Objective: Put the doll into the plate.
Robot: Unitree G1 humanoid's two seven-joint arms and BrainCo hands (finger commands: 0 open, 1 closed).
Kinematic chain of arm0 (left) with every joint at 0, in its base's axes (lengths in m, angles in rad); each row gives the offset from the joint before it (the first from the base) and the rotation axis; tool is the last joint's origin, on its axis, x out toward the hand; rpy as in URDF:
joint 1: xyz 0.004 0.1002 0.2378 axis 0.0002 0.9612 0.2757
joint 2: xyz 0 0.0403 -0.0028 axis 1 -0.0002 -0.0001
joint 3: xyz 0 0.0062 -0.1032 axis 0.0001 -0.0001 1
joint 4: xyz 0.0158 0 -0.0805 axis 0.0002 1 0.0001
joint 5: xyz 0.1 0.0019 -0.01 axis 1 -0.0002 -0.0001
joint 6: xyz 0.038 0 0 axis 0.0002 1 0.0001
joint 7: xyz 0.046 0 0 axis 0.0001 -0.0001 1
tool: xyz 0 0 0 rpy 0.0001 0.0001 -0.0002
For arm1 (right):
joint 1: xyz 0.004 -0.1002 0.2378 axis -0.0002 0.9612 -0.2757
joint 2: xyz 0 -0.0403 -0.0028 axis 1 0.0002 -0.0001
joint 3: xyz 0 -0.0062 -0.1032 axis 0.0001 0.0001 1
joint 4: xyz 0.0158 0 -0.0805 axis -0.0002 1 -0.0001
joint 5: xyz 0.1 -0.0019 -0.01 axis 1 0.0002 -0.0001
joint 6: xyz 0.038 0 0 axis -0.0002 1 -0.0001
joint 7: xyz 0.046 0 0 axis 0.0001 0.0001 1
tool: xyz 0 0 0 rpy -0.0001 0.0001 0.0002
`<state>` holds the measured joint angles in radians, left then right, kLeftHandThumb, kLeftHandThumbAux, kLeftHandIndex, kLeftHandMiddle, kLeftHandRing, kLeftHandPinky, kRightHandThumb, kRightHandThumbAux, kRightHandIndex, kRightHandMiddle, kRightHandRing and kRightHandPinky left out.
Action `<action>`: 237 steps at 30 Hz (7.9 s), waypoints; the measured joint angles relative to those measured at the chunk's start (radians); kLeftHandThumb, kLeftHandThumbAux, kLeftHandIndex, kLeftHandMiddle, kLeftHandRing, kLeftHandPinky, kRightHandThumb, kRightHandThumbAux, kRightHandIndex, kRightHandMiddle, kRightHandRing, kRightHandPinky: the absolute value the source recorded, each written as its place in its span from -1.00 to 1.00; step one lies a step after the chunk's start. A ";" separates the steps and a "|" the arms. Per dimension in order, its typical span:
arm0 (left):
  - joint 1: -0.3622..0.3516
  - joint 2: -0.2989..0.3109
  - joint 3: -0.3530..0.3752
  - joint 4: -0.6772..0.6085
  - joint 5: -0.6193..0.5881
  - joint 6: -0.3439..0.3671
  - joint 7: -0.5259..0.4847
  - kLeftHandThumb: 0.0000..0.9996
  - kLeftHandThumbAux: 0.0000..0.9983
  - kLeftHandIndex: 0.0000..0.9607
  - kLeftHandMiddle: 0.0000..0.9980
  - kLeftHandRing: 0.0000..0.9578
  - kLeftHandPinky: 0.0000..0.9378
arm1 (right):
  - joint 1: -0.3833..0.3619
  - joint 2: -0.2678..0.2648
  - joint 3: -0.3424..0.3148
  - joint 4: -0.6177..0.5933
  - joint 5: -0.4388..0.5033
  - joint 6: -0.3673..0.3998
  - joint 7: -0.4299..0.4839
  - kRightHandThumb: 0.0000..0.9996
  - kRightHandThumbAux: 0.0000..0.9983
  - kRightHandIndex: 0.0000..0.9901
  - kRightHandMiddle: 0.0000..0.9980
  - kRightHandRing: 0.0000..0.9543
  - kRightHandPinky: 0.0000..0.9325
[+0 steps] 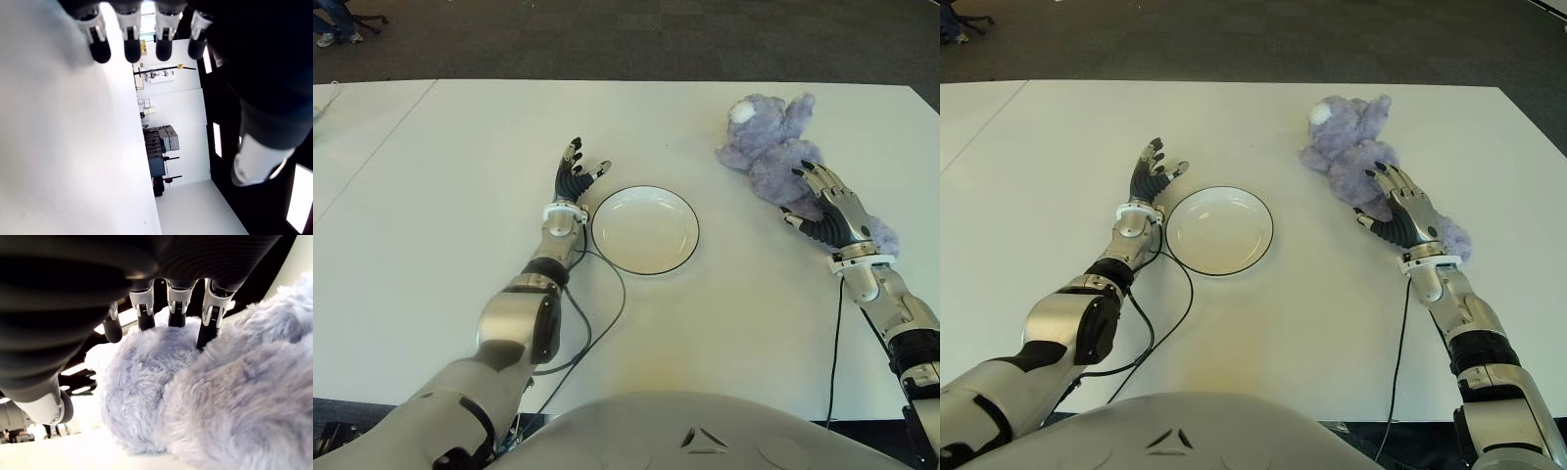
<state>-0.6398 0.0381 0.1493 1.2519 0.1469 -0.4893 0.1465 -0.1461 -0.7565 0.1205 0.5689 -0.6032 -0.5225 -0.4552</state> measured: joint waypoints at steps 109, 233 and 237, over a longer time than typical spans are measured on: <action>0.002 -0.002 -0.011 0.001 0.011 0.000 0.013 -1.00 0.54 -0.90 -0.88 -0.86 -0.77 | 0.093 0.061 -0.058 0.056 0.086 -0.157 0.031 -0.04 0.12 -0.58 -1.00 -0.99 -0.42; 0.002 -0.004 -0.009 0.001 0.010 0.000 0.013 -1.00 0.61 -0.87 -0.86 -0.84 -0.75 | 0.096 0.064 -0.083 0.069 0.220 -0.096 0.138 0.66 0.36 -0.21 0.08 0.15 0.25; 0.002 -0.004 -0.009 0.001 0.010 0.000 0.013 -1.00 0.62 -0.87 -0.86 -0.84 -0.76 | 0.096 0.064 -0.083 0.069 0.216 -0.098 0.134 0.66 0.36 -0.21 0.09 0.16 0.27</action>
<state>-0.6376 0.0340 0.1400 1.2527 0.1570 -0.4896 0.1596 -0.0500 -0.6928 0.0375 0.6378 -0.3868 -0.6209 -0.3215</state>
